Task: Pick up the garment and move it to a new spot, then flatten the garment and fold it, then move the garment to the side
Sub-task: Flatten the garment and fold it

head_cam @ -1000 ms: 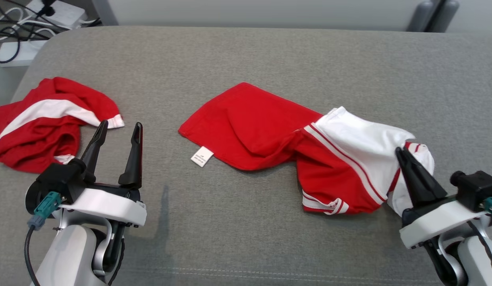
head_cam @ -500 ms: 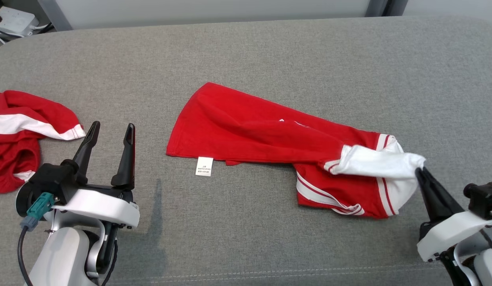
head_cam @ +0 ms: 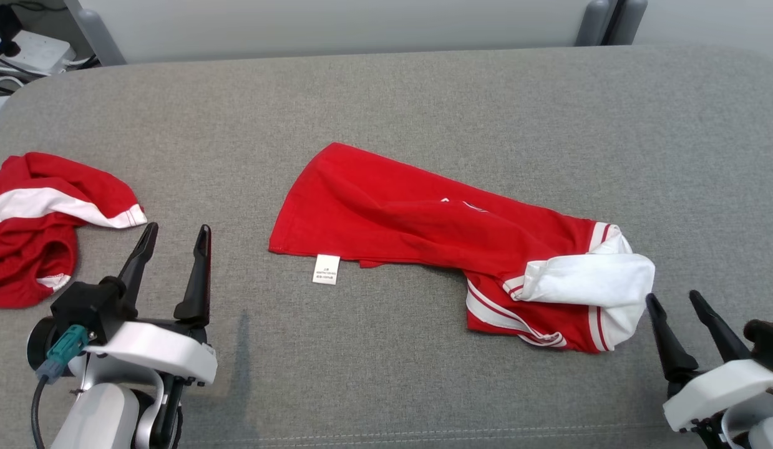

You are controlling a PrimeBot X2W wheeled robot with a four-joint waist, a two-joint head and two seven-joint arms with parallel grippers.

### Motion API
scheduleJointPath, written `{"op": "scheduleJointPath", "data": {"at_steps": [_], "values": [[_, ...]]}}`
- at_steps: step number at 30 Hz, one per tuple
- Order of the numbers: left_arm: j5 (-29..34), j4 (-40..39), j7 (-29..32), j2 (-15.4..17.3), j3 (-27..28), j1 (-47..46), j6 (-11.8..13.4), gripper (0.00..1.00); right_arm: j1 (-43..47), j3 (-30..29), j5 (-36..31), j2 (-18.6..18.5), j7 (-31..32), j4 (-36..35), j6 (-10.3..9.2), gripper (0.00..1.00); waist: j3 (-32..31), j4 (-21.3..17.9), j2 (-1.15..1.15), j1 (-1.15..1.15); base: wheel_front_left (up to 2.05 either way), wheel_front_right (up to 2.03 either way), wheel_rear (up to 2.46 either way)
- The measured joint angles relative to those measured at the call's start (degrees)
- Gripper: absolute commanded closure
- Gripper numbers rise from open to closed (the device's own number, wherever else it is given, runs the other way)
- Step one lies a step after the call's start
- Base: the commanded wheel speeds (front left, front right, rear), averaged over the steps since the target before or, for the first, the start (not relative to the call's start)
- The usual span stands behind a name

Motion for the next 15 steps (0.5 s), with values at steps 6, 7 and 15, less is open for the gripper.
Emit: {"op": "scheduleJointPath", "data": {"at_steps": [6, 7, 15], "values": [[-0.23, -0.69, 0.51, 0.77, 1.00, 3.64, 1.09, 0.00, 5.40, -5.88, 0.00, -0.41, -0.98, -5.34, 0.00, 0.00, -2.17, -0.22, 0.00, 0.00, 0.00, 0.00, 0.00], [-0.48, -1.01, 0.53, 1.02, 1.30, 4.31, 1.36, 0.00, 5.92, -6.55, -0.54, -0.45, -0.98, -6.41, 0.00, 0.00, -2.55, -0.31, 0.00, 0.00, 0.00, 0.00, 0.00], [-1.63, -2.83, 0.85, 2.45, 3.04, 8.92, 2.52, 0.00, 6.44, -8.49, -7.10, 1.54, 0.20, -13.04, -0.01, 0.00, -5.76, -0.76, 0.00, 0.00, 0.00, 0.00, 0.00]]}}
